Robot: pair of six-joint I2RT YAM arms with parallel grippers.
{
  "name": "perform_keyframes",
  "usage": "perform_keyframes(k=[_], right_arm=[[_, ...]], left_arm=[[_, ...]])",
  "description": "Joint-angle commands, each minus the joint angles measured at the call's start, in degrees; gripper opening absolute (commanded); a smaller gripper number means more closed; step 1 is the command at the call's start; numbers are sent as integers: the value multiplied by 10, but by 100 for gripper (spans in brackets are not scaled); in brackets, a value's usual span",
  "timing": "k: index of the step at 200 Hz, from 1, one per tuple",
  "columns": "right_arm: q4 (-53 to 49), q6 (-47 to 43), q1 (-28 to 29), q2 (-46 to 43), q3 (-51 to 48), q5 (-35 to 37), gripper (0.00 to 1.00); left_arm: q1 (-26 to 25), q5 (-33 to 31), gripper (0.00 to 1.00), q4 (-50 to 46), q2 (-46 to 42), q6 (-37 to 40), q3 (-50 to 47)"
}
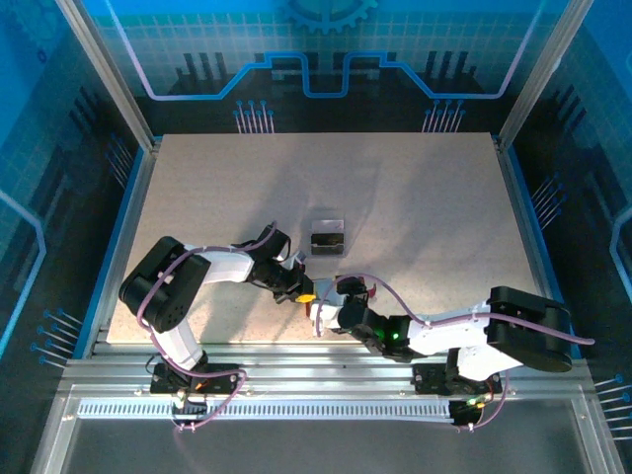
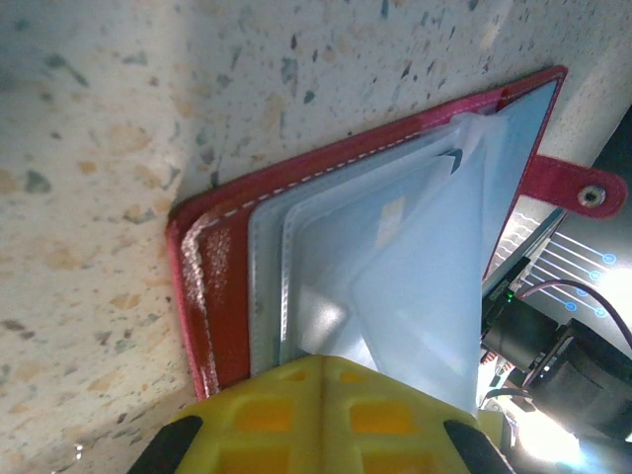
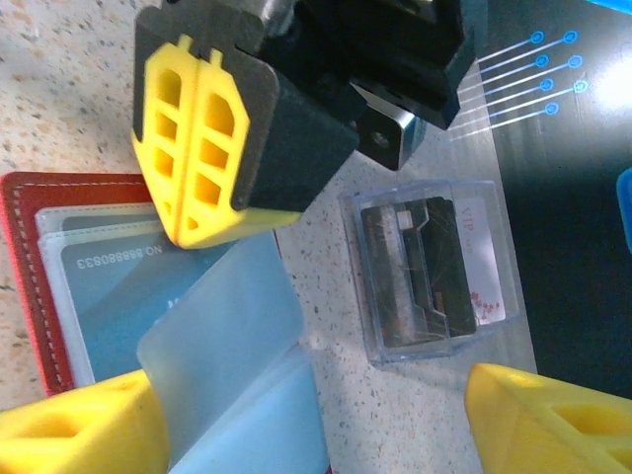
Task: Take the credit cards out of the card holder
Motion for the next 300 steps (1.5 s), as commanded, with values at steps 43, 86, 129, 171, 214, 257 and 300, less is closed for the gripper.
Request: perform_keyframes(k=[43,86,129,171,214,257,300], right_arm=[[-35,47,-8,-32,-5,51,75],[-82,74,-18,-36,2,71,75],[-217,160,-45,-63,37,76,75],[-367,270,-71,-102,93,54,75],[-469,366,-117,-148,172,-36,76],[-477,542,-173,-170,210,-235,72],[-438,718,-233,-138,200,-396,61]], left_arm=[[-2,-25,4,-54,2,8,-12],[-3,-26,4,-56,2,9,-12],[-2,-25,4,-61,2,11,-7],[-2,-30,4,-76,0,17,9],[-2,-43,4,-101,-15,26,18],[-2,-37,5,-103,-29,20,29],[-7,-26,6,-110,-52,12,47]])
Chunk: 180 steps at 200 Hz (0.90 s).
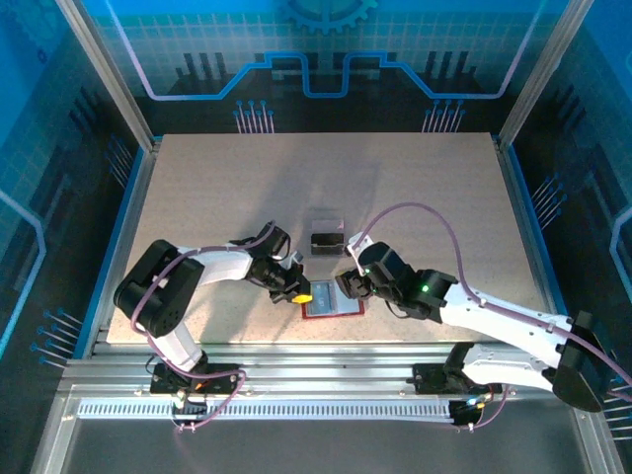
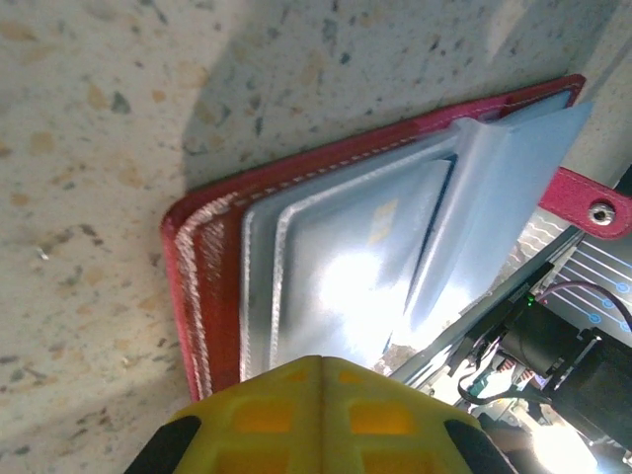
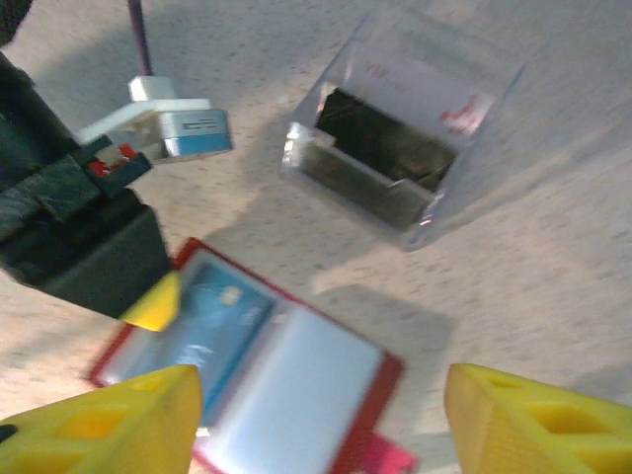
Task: Take the credit cards out of the card holder
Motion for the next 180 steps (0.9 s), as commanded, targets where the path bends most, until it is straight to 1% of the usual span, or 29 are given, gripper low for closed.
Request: perform_keyframes(k=[1,13,30,50,86,111,124,140,180], right_arm=[[9,149,-39,24,1,-138,61],[13,178,-67,45,-3,-185,56],[30,187,-87,76,-10,-243,50],[46,187,-97,104,-19,-270,45],[88,192,-116,157,-38,-322,41],[120,198,-120,197,-43,-344,35],[129,200,-121,216,-41,-352,29],[129,205,-120,231,-40,-346,19],[103,212,-121,259,-48,-305,13]], left_arm=[[-6,1,6,-24,-24,0,24],[-8,1,7,-29,-26,0,31],[-13,1,7,-30,-26,-4,39],[-19,-2,7,-28,-23,-7,46],[-27,-5,7,-22,-15,-14,57],[-32,-6,7,-17,-13,-18,58],[-36,-7,7,-17,-11,-18,58],[-40,-9,6,-16,-11,-17,53],[-41,-23,5,-32,-1,7,44]])
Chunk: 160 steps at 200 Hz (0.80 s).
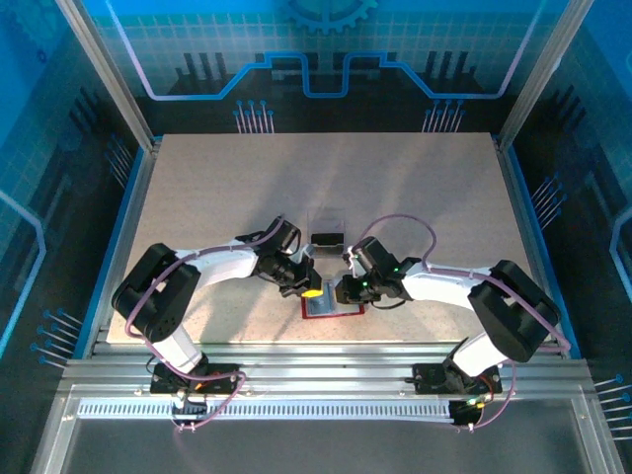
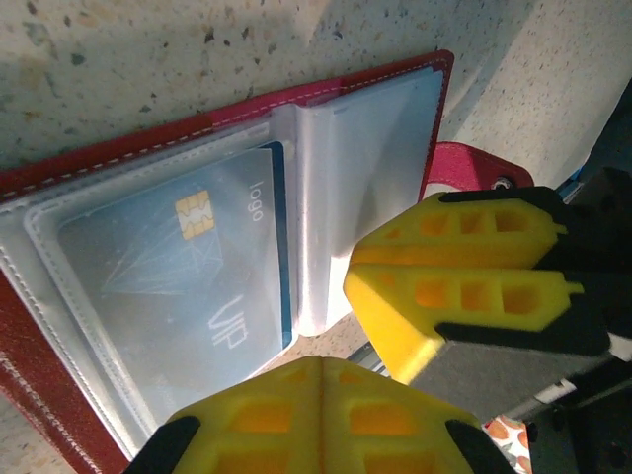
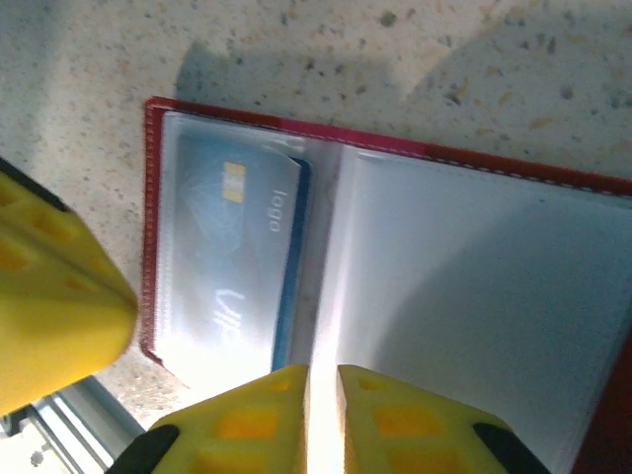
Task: Take the credit cards out of the card holder
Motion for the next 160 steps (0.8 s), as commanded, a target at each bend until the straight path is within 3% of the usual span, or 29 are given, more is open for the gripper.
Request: perform_keyframes(k=[1,46,91,160], right_arm=[[-12,11,-8,19,-10,20,13],[-45,15,-7,12,8,26,12],[-27,50,-7,-40,17,8,19],[23,88,-9,3,44,-58,20]], left_arm=[[-3,-14,5,-22,10,12,-2],[-3,-12,4,-18,16,14,-12],[-4,-23,3,-23,14,17,-19],[-5,-27,2,-15,15,18,-37]])
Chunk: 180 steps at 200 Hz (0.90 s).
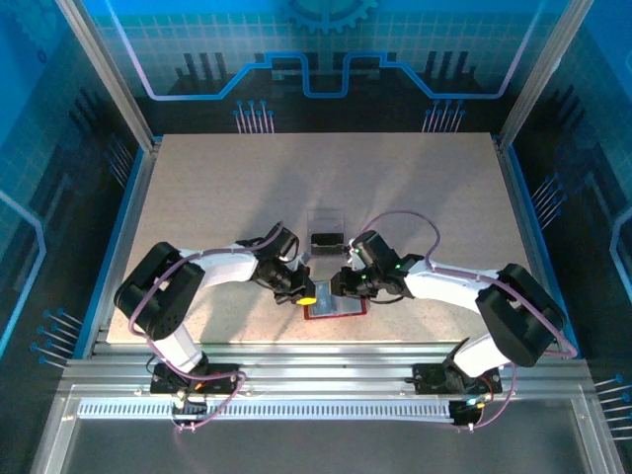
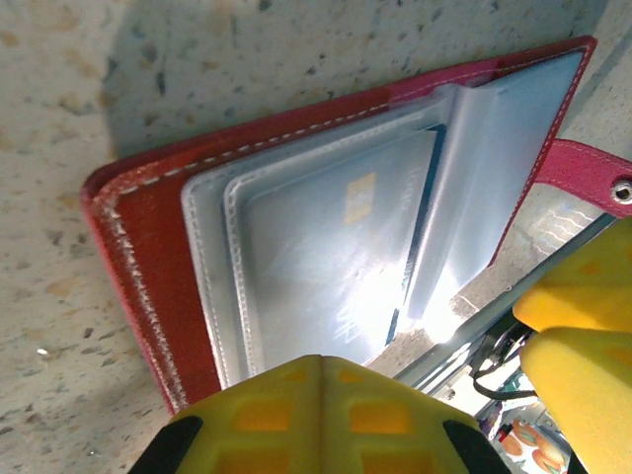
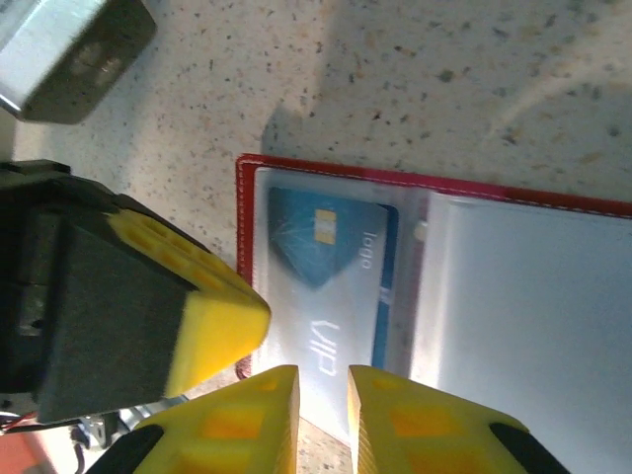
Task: Take the credit cards out of the card holder
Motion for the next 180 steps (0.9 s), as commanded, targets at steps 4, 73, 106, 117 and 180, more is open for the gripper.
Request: perform_keyframes(k=[4,73,106,117,180], right_arm=[[15,15,-6,24,22,-32,20],[4,9,-9,59,36,-35,22],[1,8,-10,69,38,-35,22],[-1,9,-10,72,36,-35,22],[6,13,-10,77,31,-38,21]], left_arm=[[-4,0,2,-8,7,12,-6],[-14,18,2,2,16,14,8],[-16,31,2,24,18,3,4],[-16,37,3,30,22,-1,4],[-17,6,2,0,32,4,12]])
